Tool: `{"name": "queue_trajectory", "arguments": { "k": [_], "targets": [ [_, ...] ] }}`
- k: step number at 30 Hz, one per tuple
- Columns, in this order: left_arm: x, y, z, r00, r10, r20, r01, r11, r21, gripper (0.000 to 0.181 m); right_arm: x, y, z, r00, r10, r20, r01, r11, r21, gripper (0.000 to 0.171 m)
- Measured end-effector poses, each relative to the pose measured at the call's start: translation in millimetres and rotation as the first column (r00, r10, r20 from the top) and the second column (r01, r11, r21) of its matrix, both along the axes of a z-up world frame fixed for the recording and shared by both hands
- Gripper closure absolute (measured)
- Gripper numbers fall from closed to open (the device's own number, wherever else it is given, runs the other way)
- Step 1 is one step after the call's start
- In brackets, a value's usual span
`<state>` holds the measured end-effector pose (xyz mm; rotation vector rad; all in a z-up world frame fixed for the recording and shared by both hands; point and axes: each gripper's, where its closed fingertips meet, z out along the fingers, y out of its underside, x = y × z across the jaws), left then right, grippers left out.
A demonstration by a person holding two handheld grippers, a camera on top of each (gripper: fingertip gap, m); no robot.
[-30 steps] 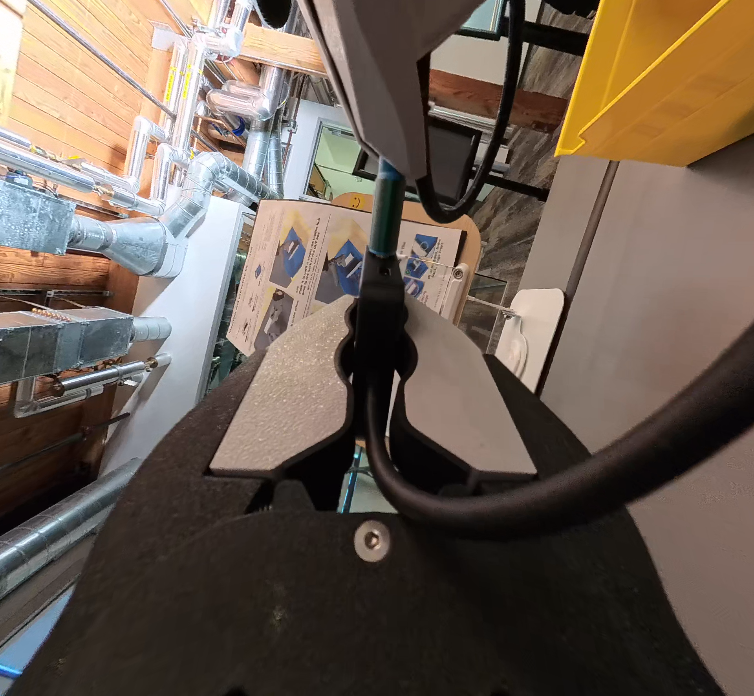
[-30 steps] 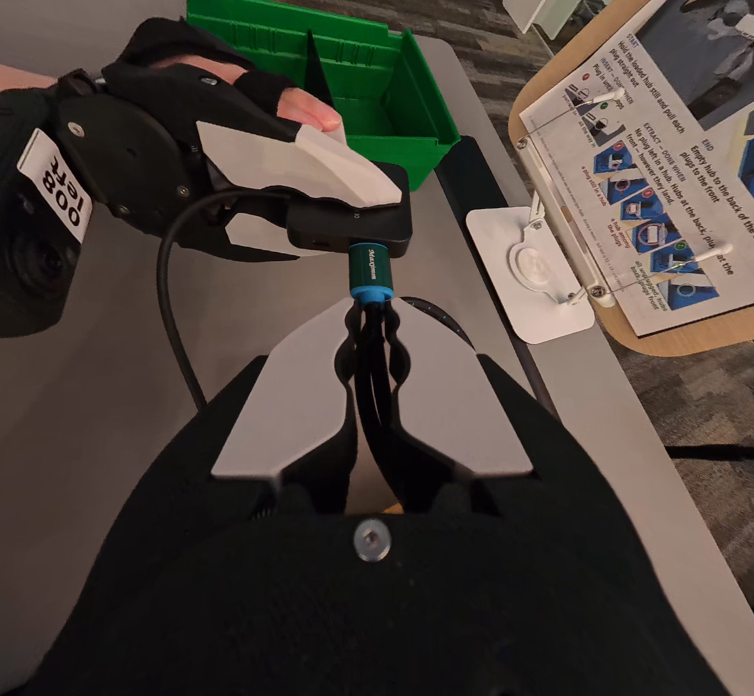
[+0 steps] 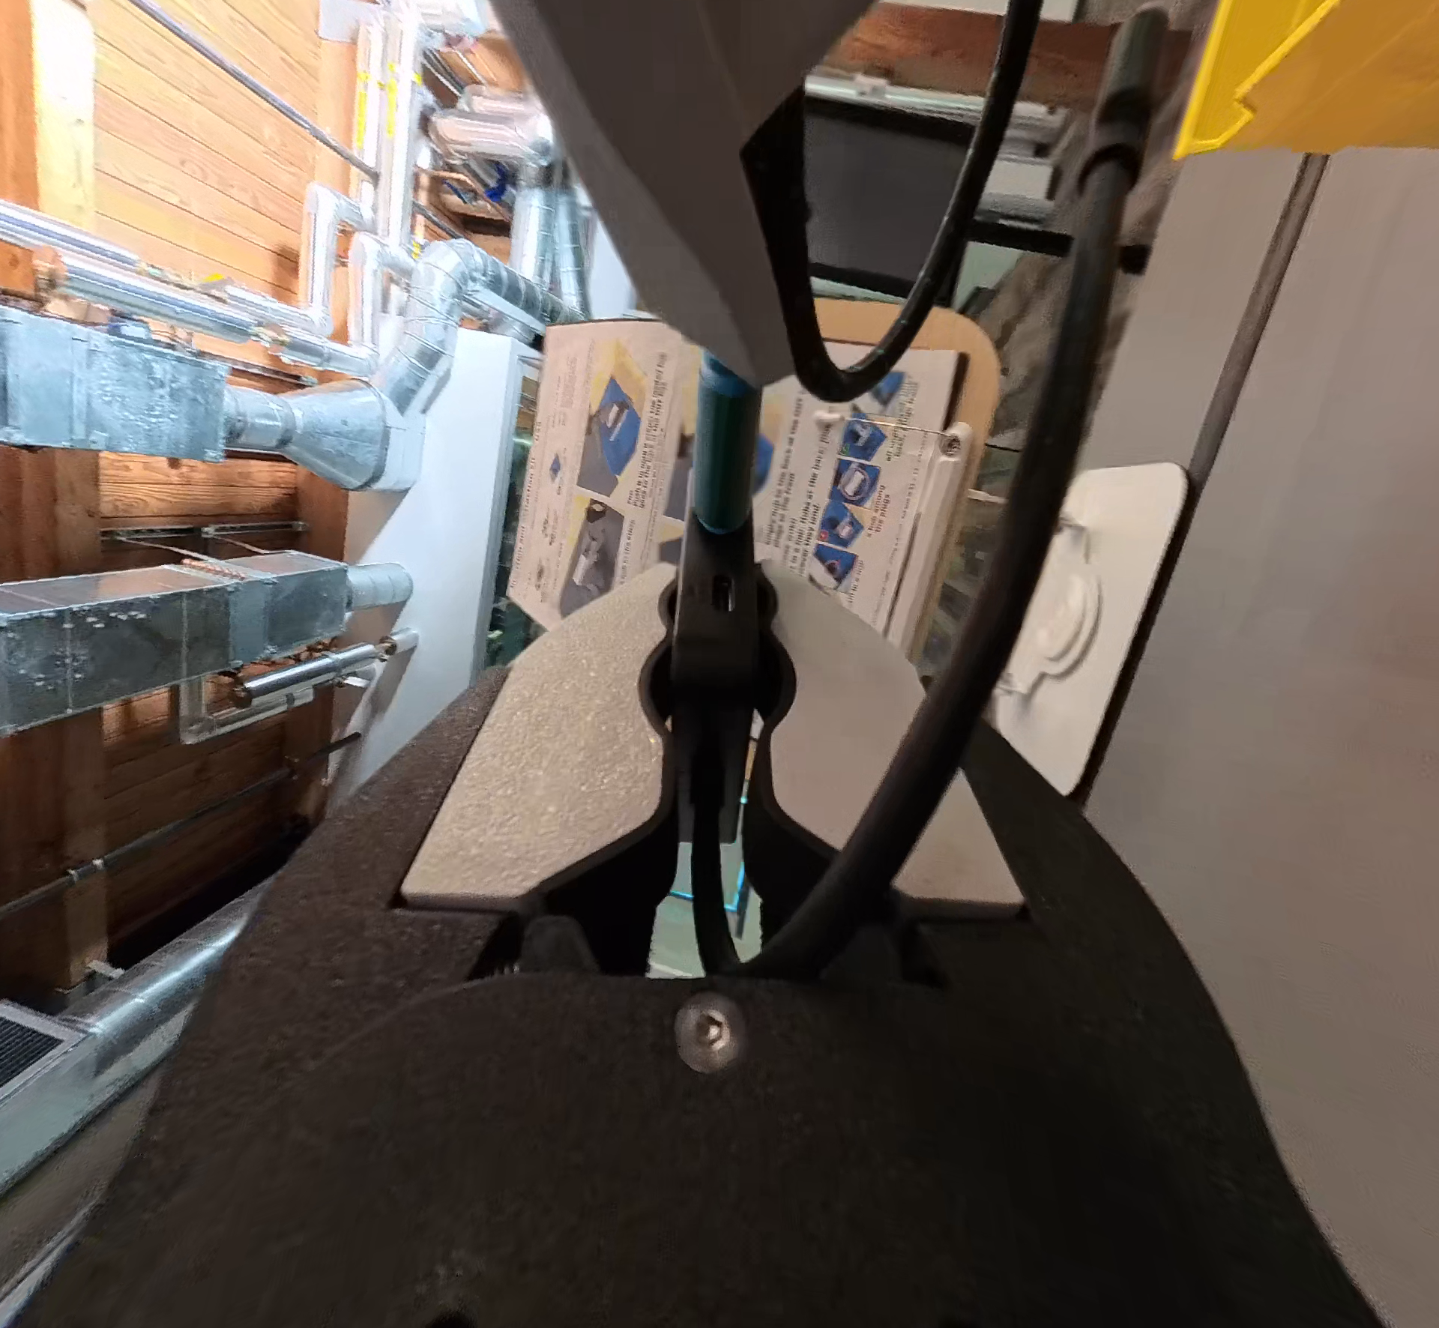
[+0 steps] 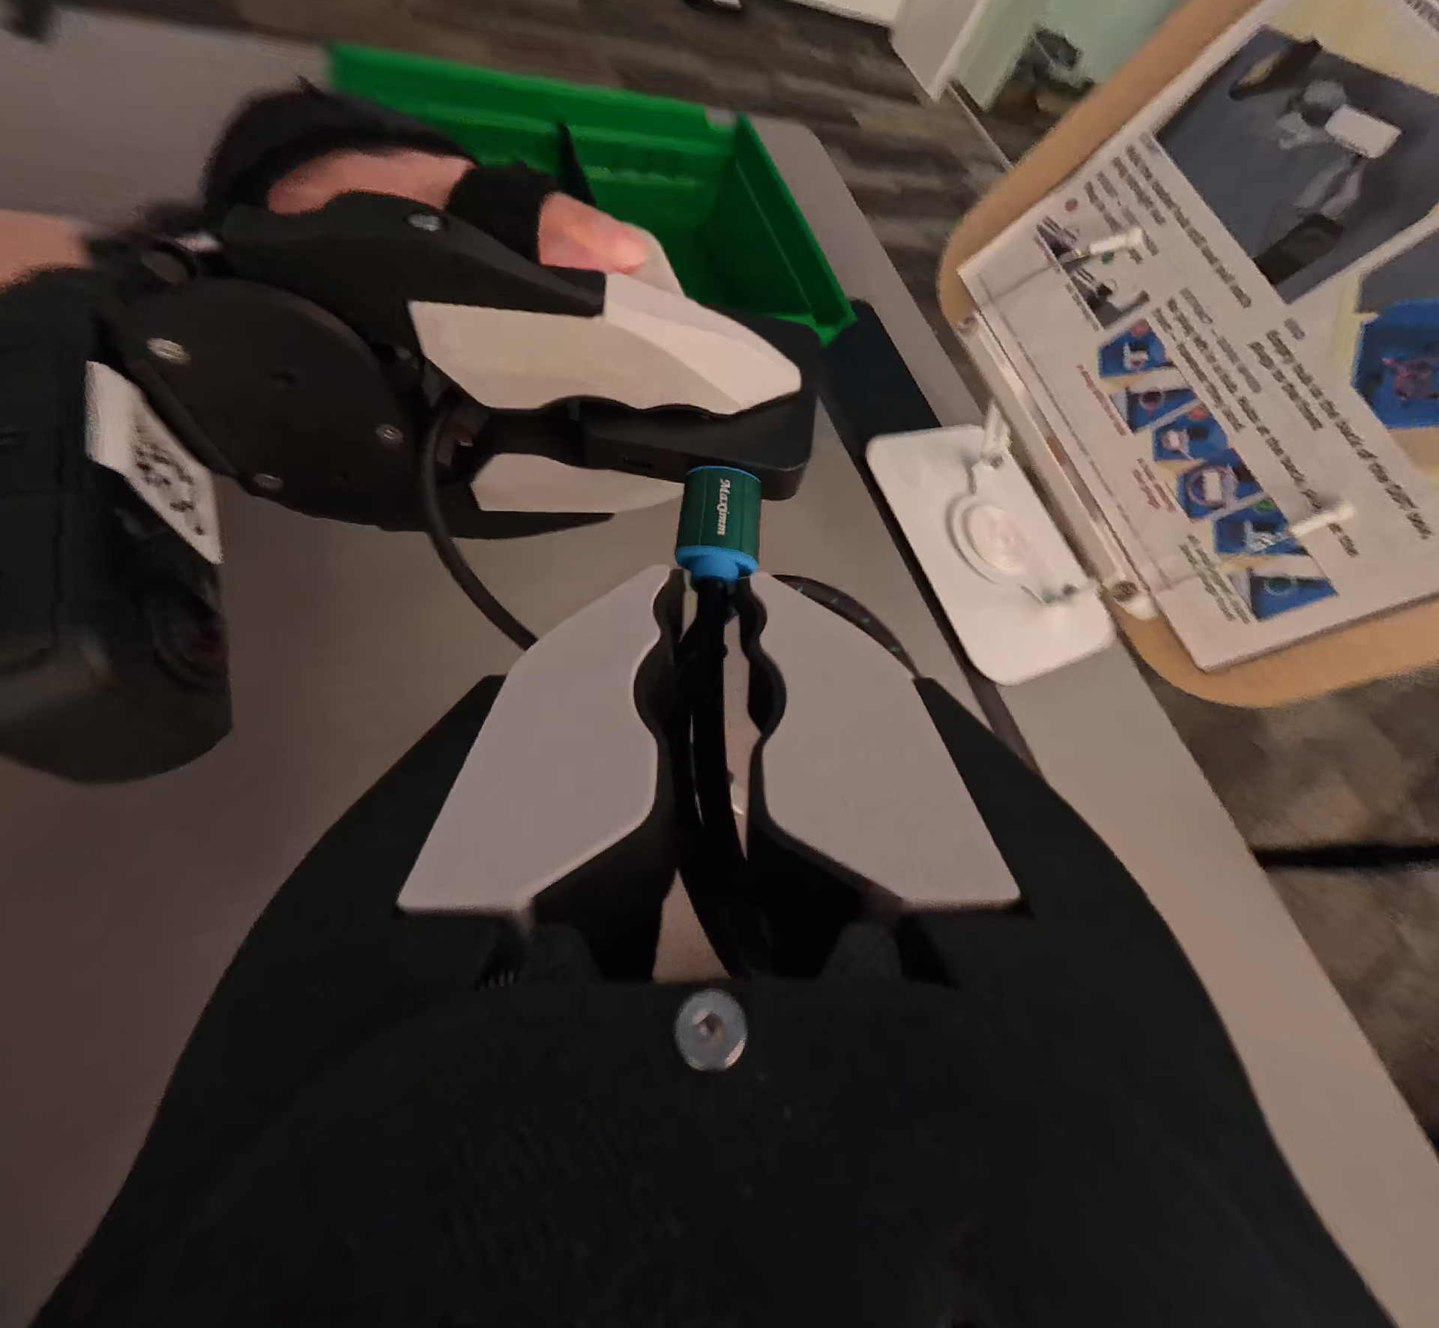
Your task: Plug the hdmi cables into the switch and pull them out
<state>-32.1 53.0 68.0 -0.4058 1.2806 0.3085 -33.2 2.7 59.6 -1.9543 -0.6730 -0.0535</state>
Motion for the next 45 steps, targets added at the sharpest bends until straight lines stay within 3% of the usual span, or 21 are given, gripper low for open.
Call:
{"name": "queue_trajectory", "arguments": {
  "k": [2, 3, 5, 6, 18, 24, 45],
  "targets": [
    [-5.1, -3.9, 10.9, 0.999, -0.017, 0.044, 0.016, 0.999, 0.036, 0.168, -8.2, -4.5, 10.3, 0.995, 0.064, -0.079, -0.062, 0.998, 0.029, 0.150],
    [-7.3, -6.0, 15.3, 0.998, -0.020, 0.063, 0.017, 0.999, 0.052, 0.168, -8.8, -3.0, 17.2, 0.994, 0.060, -0.087, -0.054, 0.996, 0.071, 0.137],
    [-9.5, -7.5, 20.3, 0.997, -0.005, 0.082, -0.002, 0.997, 0.079, 0.168, -9.9, -0.4, 21.7, 0.998, 0.043, -0.048, -0.037, 0.993, 0.114, 0.141],
    [-10.4, -7.2, 22.0, 0.996, 0.004, 0.091, -0.012, 0.996, 0.088, 0.168, -13.2, -0.7, 18.6, 0.998, 0.050, -0.026, -0.047, 0.994, 0.101, 0.152],
    [-26.7, -13.1, 49.5, 0.968, -0.089, 0.234, 0.054, 0.987, 0.153, 0.166, -31.0, -5.6, 40.8, 0.988, -0.020, 0.154, -0.017, 0.971, 0.237, 0.152],
    [-32.0, -19.1, 52.1, 0.969, -0.118, 0.217, 0.093, 0.988, 0.124, 0.168, -39.2, -11.8, 45.7, 0.993, -0.008, 0.119, -0.020, 0.973, 0.230, 0.152],
    [-36.5, -3.5, 55.2, 0.976, 0.003, 0.218, -0.015, 0.998, 0.055, 0.170, -48.9, 3.9, 49.4, 0.983, -0.183, -0.003, 0.176, 0.937, 0.300, 0.152]
  ]
}}
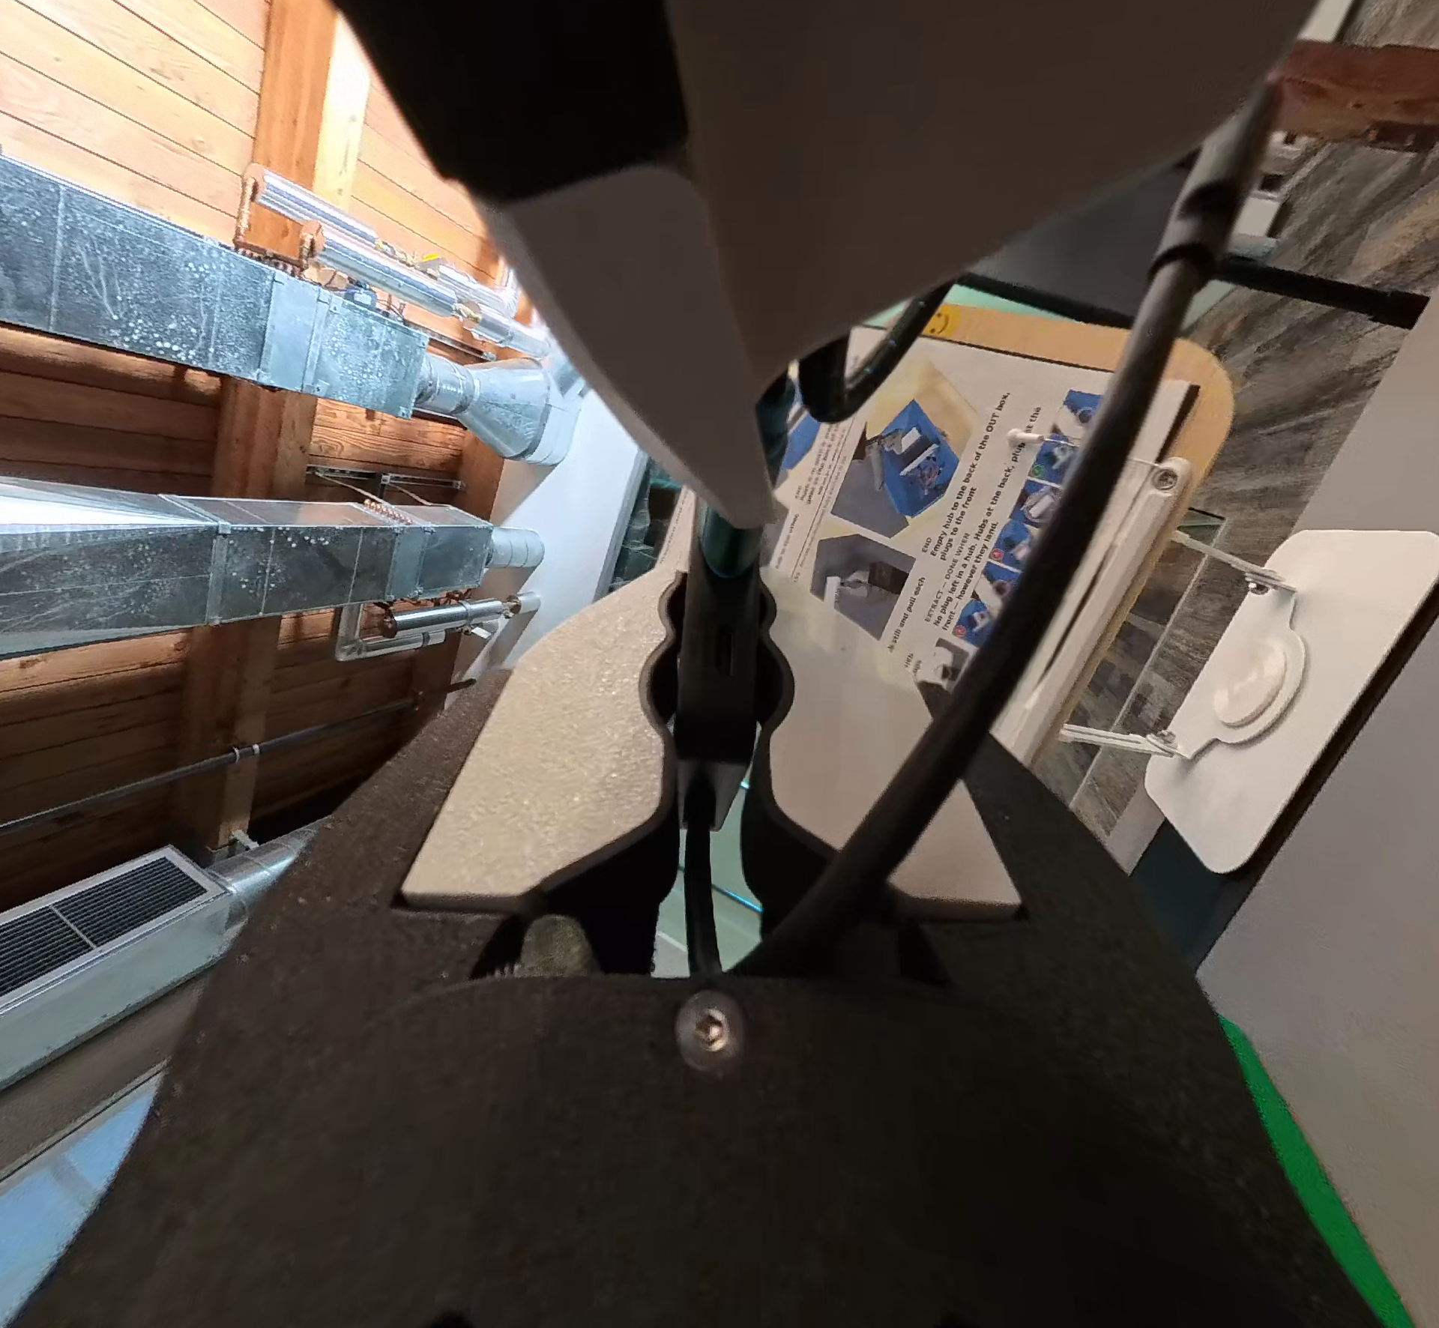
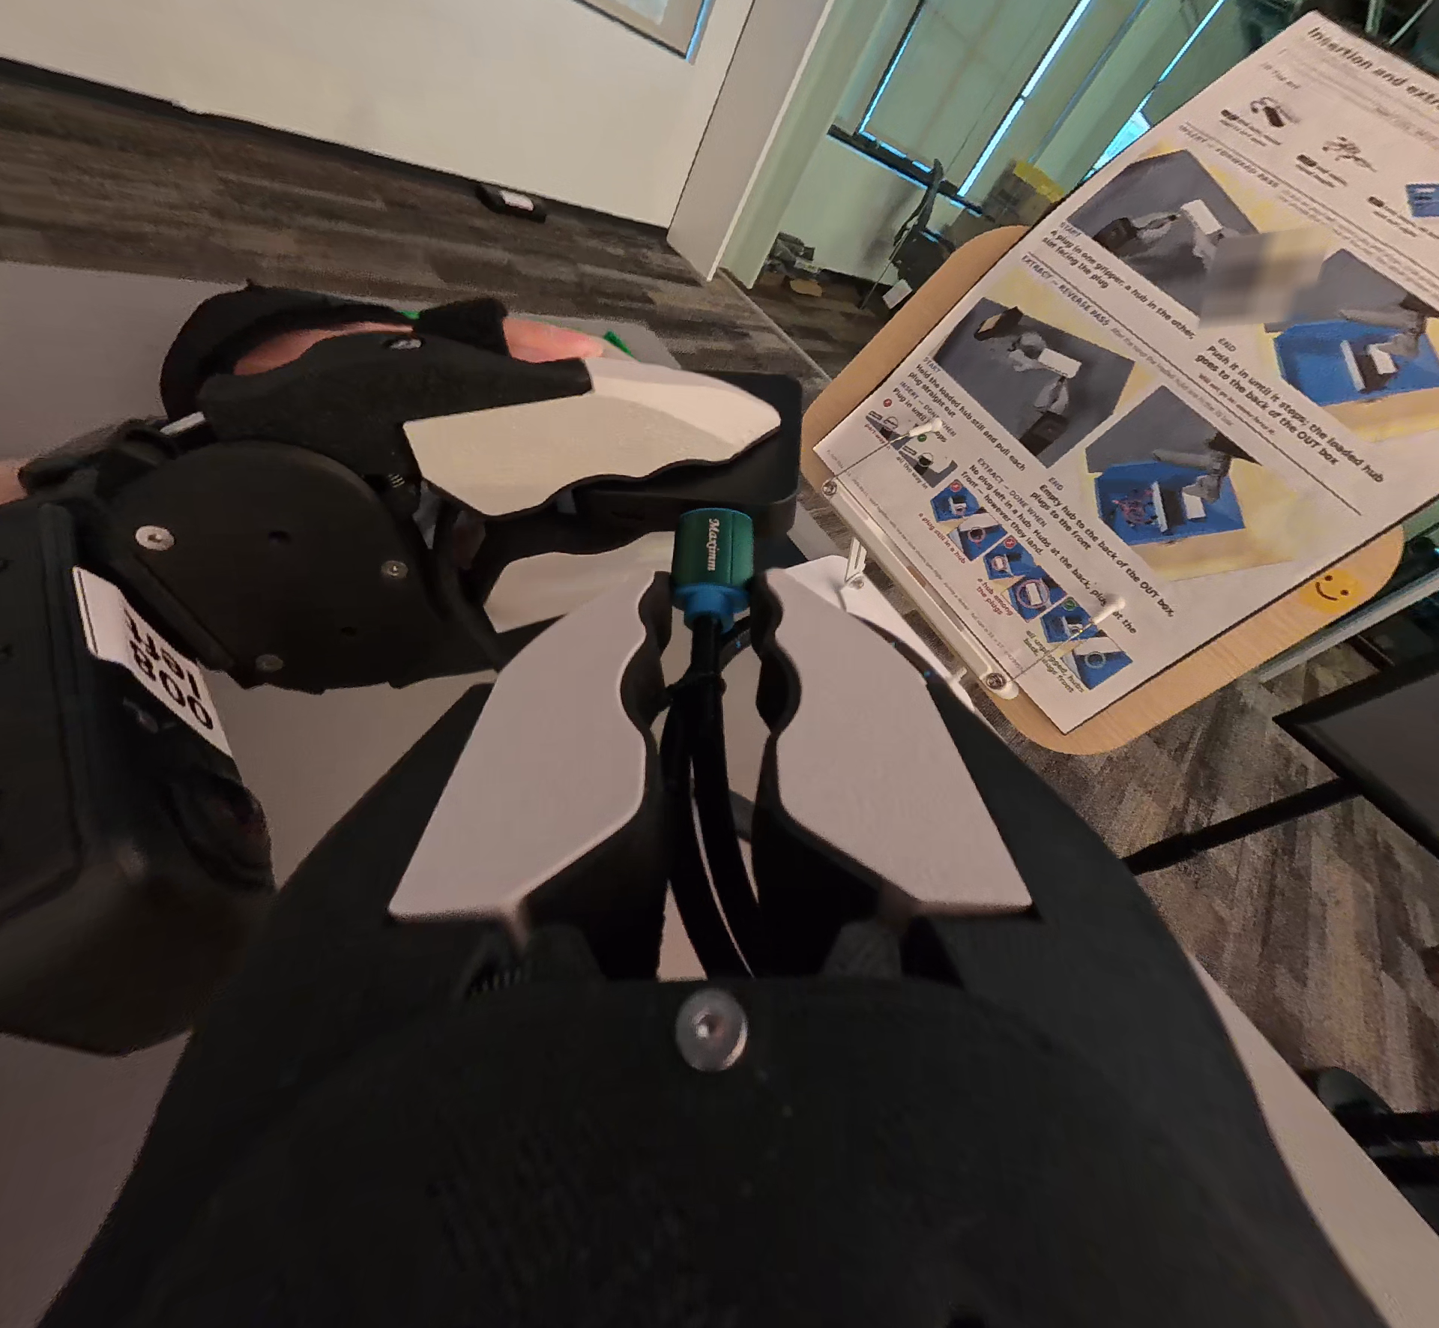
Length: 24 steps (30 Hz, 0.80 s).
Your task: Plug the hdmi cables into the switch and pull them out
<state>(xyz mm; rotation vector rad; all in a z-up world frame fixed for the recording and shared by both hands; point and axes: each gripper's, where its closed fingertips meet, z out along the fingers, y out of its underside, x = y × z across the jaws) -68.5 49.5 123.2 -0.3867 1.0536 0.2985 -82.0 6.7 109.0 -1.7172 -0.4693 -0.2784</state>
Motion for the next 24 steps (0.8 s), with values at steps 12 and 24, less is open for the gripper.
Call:
{"name": "queue_trajectory", "arguments": {
  "k": [12, 24],
  "targets": [
    [-4.6, 9.1, 11.4, 0.997, -0.010, 0.075, 0.001, 0.994, 0.109, 0.165, 1.3, 8.7, 9.2, 0.964, 0.010, 0.266, -0.054, 0.986, 0.159, 0.152],
    [-10.3, 7.1, 23.6, 0.962, -0.243, 0.127, 0.267, 0.932, -0.243, 0.116, 9.2, -13.6, 42.1, 0.866, -0.120, 0.486, -0.122, 0.891, 0.438, 0.152]
  ]
}}
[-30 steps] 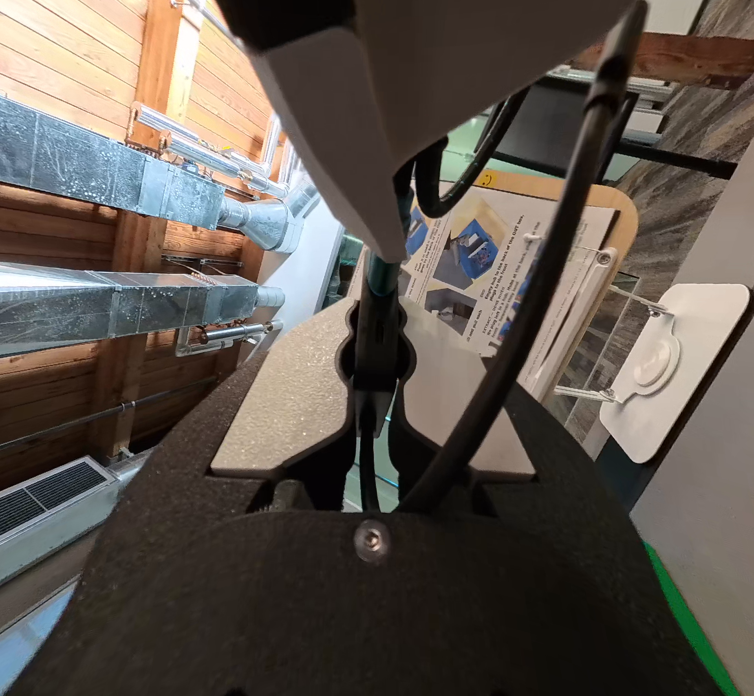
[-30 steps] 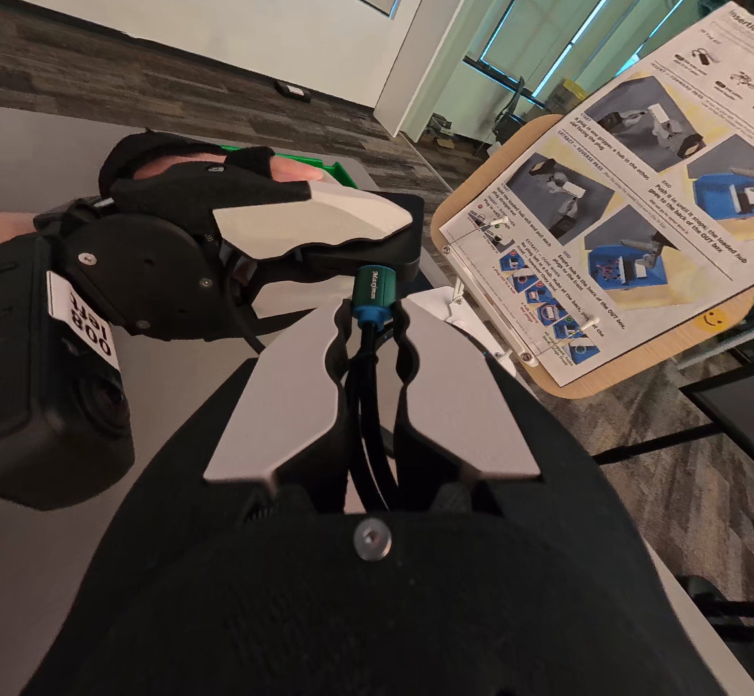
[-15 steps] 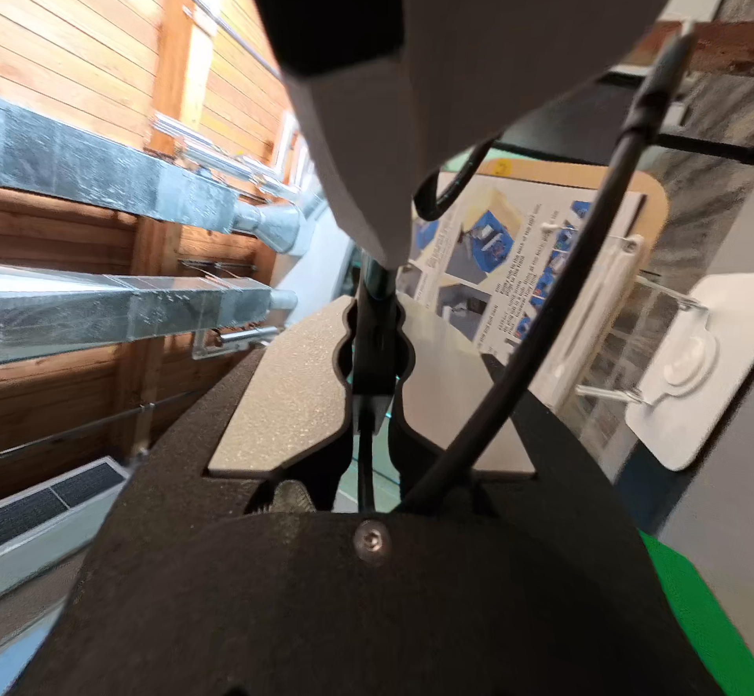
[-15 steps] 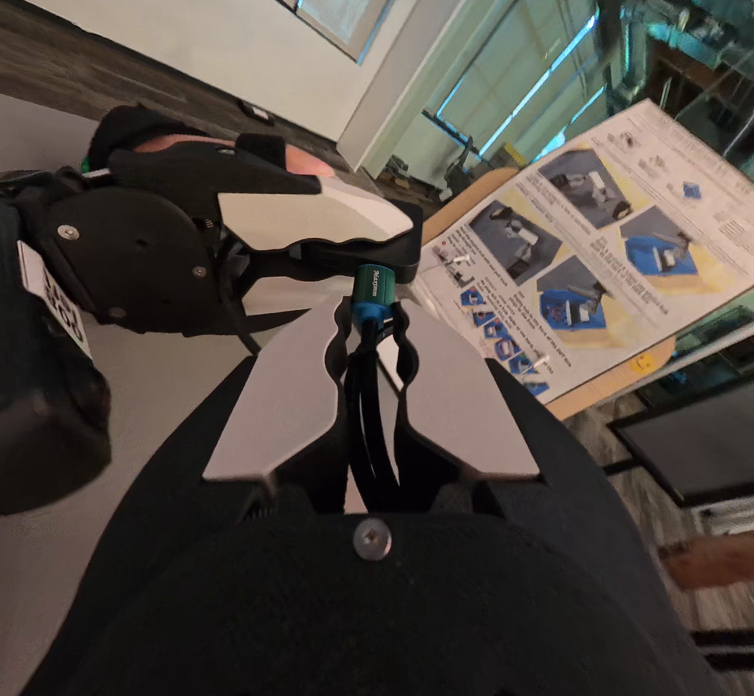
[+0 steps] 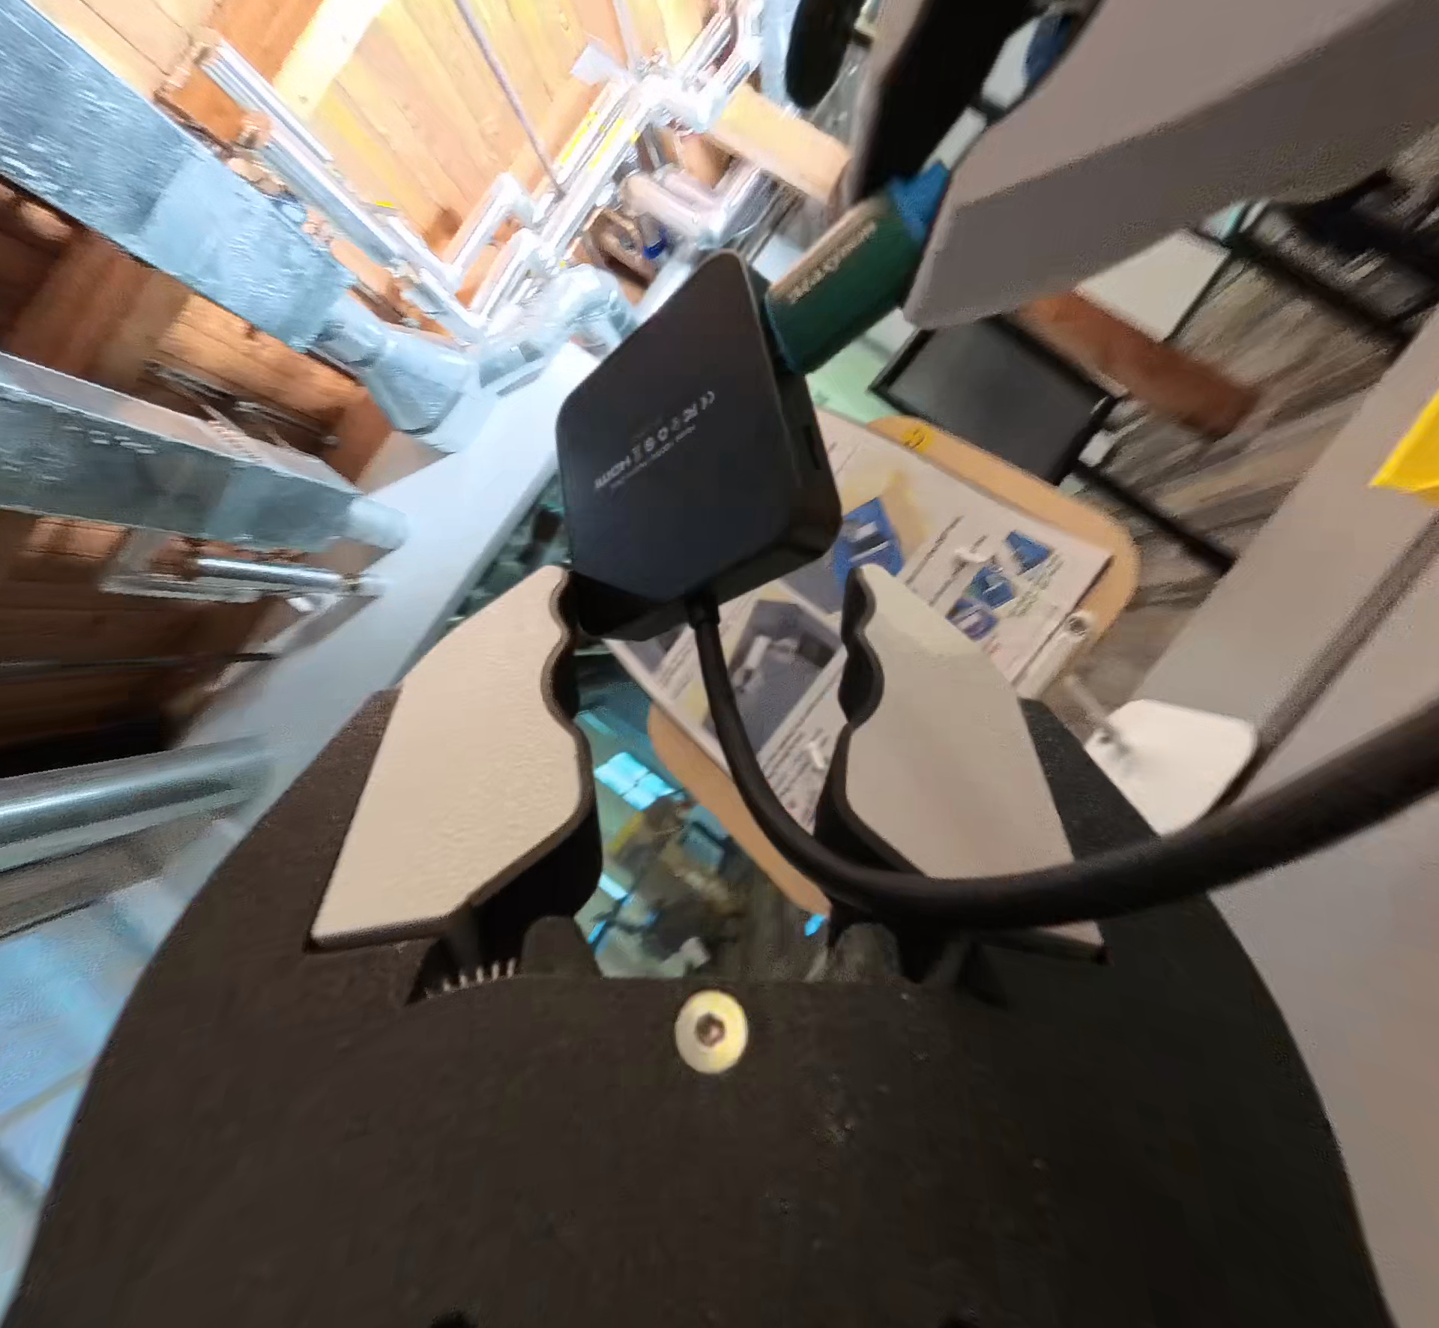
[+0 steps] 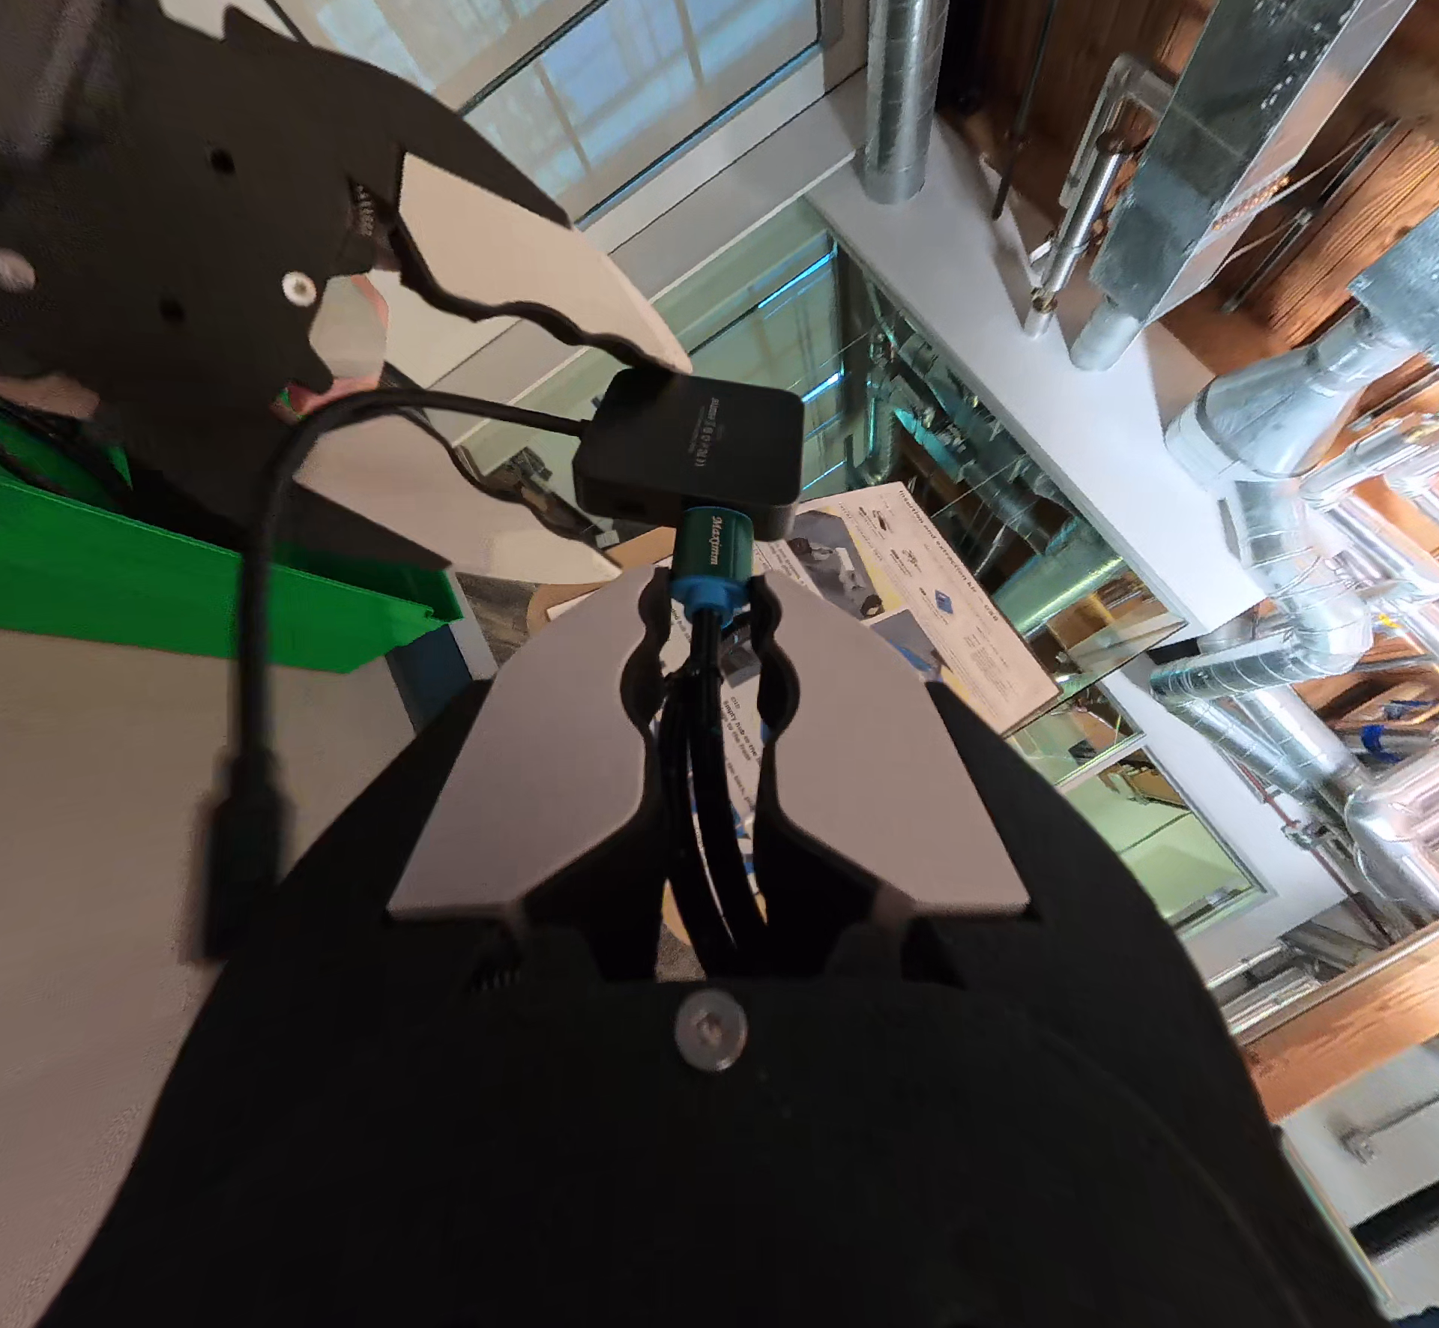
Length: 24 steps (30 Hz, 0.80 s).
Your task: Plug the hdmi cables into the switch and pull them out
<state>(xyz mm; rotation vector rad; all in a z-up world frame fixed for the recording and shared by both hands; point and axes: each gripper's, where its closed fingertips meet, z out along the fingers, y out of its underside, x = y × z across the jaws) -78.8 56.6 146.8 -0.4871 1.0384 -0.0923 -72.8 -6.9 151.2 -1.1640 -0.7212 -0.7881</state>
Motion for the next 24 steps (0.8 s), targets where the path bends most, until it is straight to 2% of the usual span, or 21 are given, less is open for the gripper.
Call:
{"name": "queue_trajectory", "arguments": {
  "k": [3, 5, 7, 13, 15, 17, 19, 22, 24],
  "targets": [
    [1.7, -4.4, -6.2, 0.989, -0.129, -0.074, 0.124, 0.990, -0.066, 0.110, 3.4, -0.9, -0.2, 1.000, 0.003, 0.011, -0.003, 1.000, 0.001, 0.152],
    [0.8, -0.5, -12.5, 0.975, -0.171, -0.140, 0.157, 0.982, -0.107, 0.107, 4.5, -2.0, 0.3, 1.000, 0.002, 0.025, -0.002, 1.000, 0.014, 0.152],
    [-2.0, 12.4, -21.0, 0.963, -0.165, -0.211, 0.134, 0.979, -0.154, 0.111, 4.9, -5.8, 5.5, 0.999, -0.005, 0.032, 0.003, 0.998, 0.055, 0.152],
    [-11.5, 58.5, -35.0, 0.958, -0.118, -0.263, 0.037, 0.955, -0.293, 0.111, 13.5, -10.3, 12.4, 1.000, -0.019, -0.004, 0.020, 0.997, 0.073, 0.152],
    [-17.9, 66.1, -29.8, 0.963, -0.179, -0.201, 0.088, 0.915, -0.394, 0.111, 14.4, -9.6, 12.1, 1.000, -0.015, -0.010, 0.016, 0.997, 0.075, 0.152],
    [-20.5, 49.2, -17.4, 0.940, -0.329, -0.096, 0.238, 0.827, -0.509, 0.109, 14.7, -6.2, 9.0, 1.000, -0.017, -0.012, 0.018, 0.998, 0.066, 0.152],
    [-22.6, 23.0, -3.9, 0.903, -0.428, -0.031, 0.352, 0.781, -0.516, 0.109, 15.4, -2.5, 6.1, 0.999, -0.035, 0.001, 0.035, 0.997, 0.070, 0.152],
    [-19.6, 10.3, -4.4, 0.914, -0.399, -0.072, 0.330, 0.834, -0.442, 0.120, 19.6, -2.9, 7.5, 0.999, -0.052, 0.001, 0.052, 0.995, 0.084, 0.152],
    [-20.9, 24.5, -11.5, 0.939, -0.312, -0.146, 0.230, 0.884, -0.407, 0.116, 24.0, -2.8, 7.4, 0.997, -0.077, 0.007, 0.077, 0.994, 0.080, 0.152]
  ]
}}
